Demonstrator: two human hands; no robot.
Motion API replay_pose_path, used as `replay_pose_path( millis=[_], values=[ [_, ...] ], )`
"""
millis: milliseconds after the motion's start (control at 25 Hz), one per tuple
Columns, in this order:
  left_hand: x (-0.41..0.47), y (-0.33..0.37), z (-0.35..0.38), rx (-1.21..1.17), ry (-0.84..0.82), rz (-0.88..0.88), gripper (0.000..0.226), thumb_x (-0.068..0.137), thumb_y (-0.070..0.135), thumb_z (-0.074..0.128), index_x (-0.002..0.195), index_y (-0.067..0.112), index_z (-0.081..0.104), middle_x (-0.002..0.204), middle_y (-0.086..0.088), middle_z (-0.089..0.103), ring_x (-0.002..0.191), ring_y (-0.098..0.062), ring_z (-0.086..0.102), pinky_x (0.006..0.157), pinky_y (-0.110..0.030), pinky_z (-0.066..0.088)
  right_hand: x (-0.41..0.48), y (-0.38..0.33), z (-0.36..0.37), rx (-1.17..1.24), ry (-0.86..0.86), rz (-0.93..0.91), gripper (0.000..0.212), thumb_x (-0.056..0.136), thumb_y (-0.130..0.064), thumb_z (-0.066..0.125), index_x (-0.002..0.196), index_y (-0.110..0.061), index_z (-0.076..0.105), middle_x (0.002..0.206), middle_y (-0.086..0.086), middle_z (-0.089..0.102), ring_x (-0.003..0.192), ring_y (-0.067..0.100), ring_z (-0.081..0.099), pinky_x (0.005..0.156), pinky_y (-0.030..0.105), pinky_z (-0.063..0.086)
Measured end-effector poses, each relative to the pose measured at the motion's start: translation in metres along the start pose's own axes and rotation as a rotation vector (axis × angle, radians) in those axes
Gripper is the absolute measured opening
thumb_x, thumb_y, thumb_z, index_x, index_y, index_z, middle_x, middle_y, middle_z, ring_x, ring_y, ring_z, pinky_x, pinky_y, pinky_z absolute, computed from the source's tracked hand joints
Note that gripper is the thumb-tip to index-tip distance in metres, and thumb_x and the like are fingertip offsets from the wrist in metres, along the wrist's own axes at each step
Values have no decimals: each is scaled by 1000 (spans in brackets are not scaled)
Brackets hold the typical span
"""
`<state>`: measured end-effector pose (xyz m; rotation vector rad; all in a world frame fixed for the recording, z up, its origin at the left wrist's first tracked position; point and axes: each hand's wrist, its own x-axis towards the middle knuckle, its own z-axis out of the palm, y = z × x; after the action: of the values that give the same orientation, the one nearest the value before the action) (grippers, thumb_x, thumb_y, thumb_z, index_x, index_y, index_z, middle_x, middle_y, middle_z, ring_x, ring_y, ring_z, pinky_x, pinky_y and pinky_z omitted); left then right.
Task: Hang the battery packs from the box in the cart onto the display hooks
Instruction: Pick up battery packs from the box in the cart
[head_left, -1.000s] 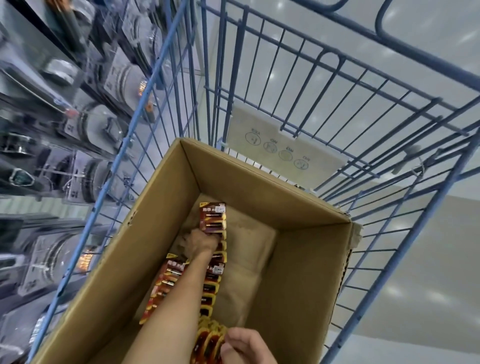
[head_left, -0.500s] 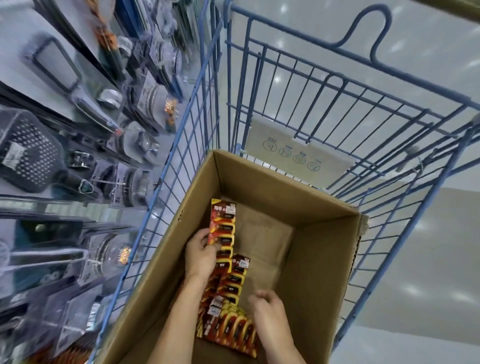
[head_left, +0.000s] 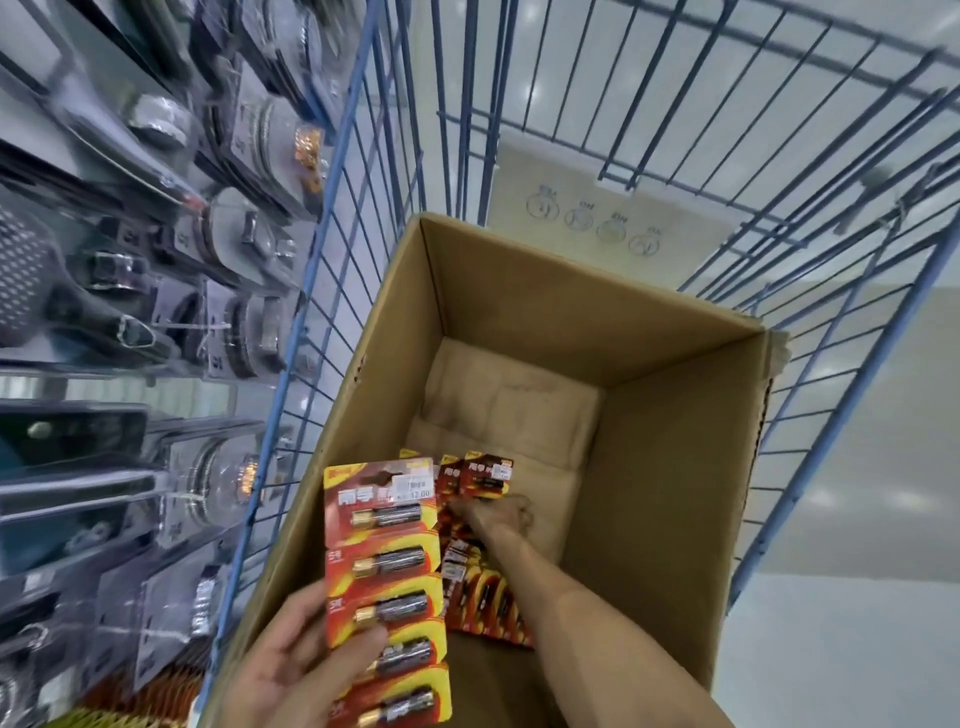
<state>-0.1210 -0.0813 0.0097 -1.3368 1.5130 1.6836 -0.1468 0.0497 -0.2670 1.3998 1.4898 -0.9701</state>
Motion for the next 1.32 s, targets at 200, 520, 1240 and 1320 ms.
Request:
replay_pose_path(
  millis=[200, 520, 1240, 1320],
  values=[
    [9, -10, -7, 3, -61, 7, 60, 53, -9, 80, 109, 11, 74, 98, -16, 80, 75, -22, 79, 48, -27, 60, 19, 3, 13, -136, 48, -121, 107, 51, -53, 95, 136, -14, 44, 140, 11, 48, 135, 32, 45, 112, 42, 43],
    [8, -12, -19, -124, -132, 16, 59, 53, -13, 82, 106, 11, 75, 98, -20, 79, 76, -31, 79, 49, -32, 60, 35, -16, -1, 117, 137, -459, 56, 70, -46, 90, 105, -26, 51, 101, -5, 70, 94, 21, 67, 89, 41, 56],
    [-132, 8, -57, -357, -293, 309, 40, 83, 21, 74, 123, 23, 69, 109, -14, 79, 93, -35, 78, 82, -48, 59, -319, 55, -177, 593, -569, -837, 38, 101, -28, 59, 137, -15, 57, 129, 19, 69, 117, 37, 68, 102, 56, 53],
    [-156, 1, -66, -395, -271, 363, 37, 85, 21, 74, 122, 23, 70, 110, -14, 79, 94, -35, 78, 86, -50, 58, -353, 68, -186, 556, -603, -900, 36, 102, -30, 55, 135, -16, 59, 127, 19, 70, 115, 37, 70, 94, 51, 57]
  ],
)
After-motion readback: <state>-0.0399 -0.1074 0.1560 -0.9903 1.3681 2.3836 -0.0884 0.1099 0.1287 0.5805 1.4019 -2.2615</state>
